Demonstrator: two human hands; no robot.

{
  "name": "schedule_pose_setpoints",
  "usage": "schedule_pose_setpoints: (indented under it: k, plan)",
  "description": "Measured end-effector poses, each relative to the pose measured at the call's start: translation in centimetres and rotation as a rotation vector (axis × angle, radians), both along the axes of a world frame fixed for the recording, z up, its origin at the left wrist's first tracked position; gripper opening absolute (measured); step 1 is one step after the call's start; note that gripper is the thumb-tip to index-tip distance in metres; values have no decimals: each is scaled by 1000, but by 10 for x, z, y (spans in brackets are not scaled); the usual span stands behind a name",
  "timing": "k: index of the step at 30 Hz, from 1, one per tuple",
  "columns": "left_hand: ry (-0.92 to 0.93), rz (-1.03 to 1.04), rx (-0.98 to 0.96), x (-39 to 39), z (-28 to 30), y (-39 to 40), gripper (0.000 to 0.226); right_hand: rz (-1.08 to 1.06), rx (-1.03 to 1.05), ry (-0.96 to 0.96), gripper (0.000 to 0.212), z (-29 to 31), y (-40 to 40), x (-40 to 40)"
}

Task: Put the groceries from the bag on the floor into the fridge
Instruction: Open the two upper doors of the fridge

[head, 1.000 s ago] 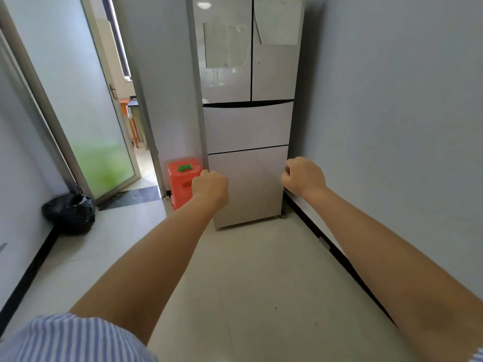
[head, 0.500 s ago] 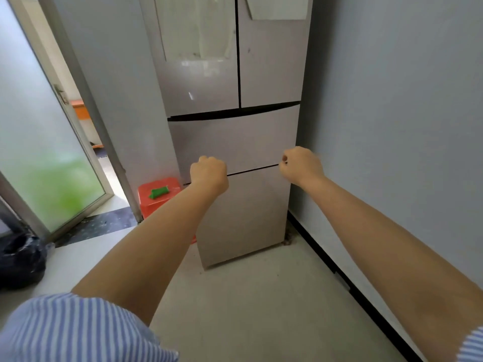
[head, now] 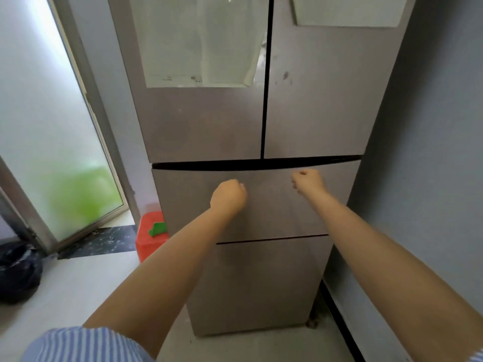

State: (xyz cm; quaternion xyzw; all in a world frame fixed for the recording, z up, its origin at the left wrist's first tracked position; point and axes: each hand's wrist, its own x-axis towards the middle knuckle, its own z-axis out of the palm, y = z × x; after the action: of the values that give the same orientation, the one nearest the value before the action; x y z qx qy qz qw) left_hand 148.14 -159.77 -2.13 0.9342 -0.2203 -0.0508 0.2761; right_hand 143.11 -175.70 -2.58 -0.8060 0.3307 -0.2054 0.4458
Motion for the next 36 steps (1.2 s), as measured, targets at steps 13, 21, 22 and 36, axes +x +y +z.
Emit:
schedule_pose_setpoints:
  k: [13,21,22,36]
  plan:
    - [948,403,-1574,119,-4,-120,49,-148,1150,-585,58,1,-56,140]
    - [858,475,-1621,103,-17,-120,27,-70,1064,-565,49,-9,-57,122]
    - [842,500,-1605,97,-18,-117,31,-68,1047,-558,46,-9,-55,115]
    - [367,766,-1548,-50,-21,11,60,-129,1112,-676,43,-7,-43,-93]
